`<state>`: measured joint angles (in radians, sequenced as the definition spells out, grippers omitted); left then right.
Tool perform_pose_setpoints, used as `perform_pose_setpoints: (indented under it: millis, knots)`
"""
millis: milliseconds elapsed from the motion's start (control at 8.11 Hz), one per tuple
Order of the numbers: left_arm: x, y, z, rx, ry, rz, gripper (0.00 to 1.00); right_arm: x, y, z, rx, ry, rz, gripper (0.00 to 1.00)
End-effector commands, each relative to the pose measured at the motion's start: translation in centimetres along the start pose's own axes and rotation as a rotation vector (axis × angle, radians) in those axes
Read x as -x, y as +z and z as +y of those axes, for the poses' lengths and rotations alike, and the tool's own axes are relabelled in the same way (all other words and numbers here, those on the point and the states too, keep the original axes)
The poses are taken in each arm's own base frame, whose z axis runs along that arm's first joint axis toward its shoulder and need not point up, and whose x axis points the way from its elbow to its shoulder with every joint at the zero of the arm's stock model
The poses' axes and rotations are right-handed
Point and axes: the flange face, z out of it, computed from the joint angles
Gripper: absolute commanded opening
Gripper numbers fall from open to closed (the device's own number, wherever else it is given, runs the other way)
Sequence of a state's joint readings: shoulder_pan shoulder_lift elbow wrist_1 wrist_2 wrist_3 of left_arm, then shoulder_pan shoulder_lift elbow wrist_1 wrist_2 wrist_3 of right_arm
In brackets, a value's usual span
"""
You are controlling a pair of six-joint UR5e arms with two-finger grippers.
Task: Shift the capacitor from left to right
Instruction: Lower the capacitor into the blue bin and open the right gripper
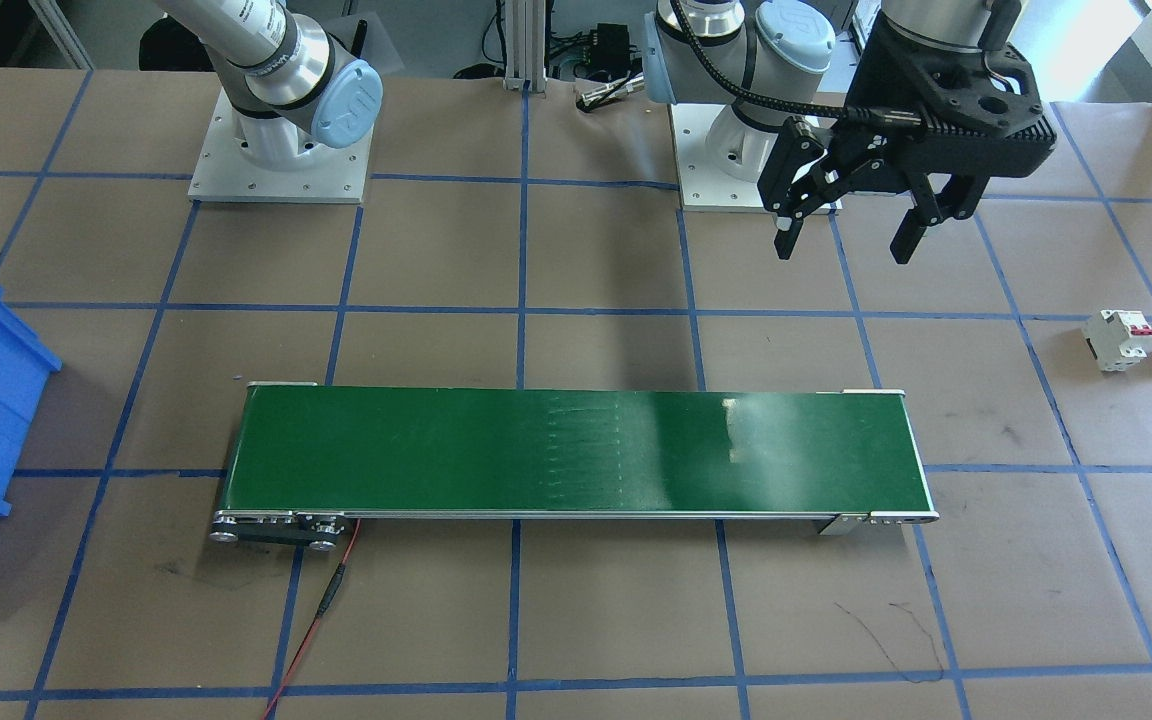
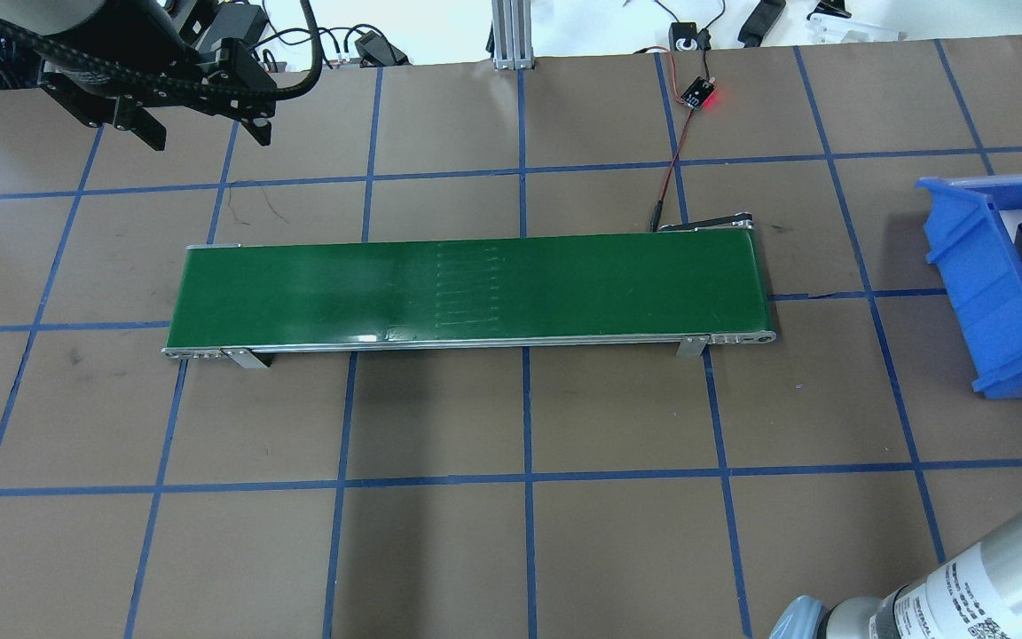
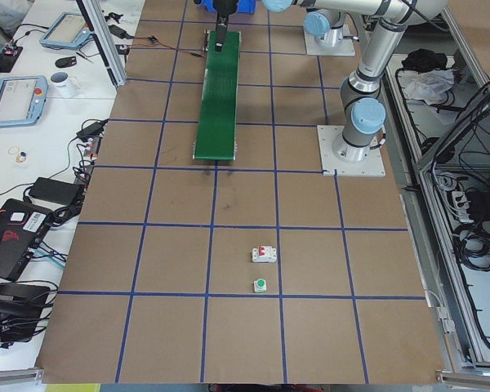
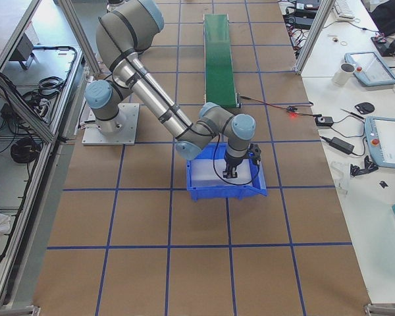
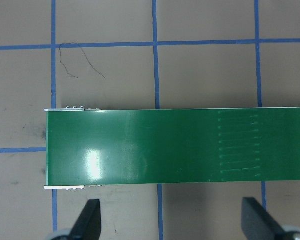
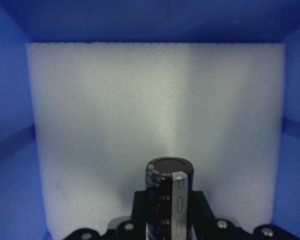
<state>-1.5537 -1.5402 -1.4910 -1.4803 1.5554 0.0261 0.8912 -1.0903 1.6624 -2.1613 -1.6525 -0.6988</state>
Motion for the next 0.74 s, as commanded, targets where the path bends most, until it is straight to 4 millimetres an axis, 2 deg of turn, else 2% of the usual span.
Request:
perform_pose_setpoints:
  millis: [0, 123, 370, 493, 616]
  knots:
    - [0.0, 0.1, 0.0, 0.001, 0.000, 0.000, 1.00, 0.1, 0.0, 0.1, 0.001, -0.001, -0.003, 0.91]
    - [0.0, 0.0, 0.0, 0.000, 0.000, 0.000, 1.00, 0.1, -0.4, 0.1, -0.003, -0.032, 0.002, 1.00]
    - [0.0, 0.1, 0.0, 0.001, 0.000, 0.000, 1.00, 0.1, -2.7, 0.6, -0.012, -0.066, 0.025, 1.00]
    - [0.0, 0.0, 0.0, 0.000, 0.000, 0.000, 1.00, 0.4, -4.8, 1.3, -0.001, -0.068, 0.025, 1.00]
    - [0.0, 0.1, 0.0, 0.001, 0.000, 0.000, 1.00, 0.9, -8.3, 2.9, 0.023, -0.082, 0.043, 1.00]
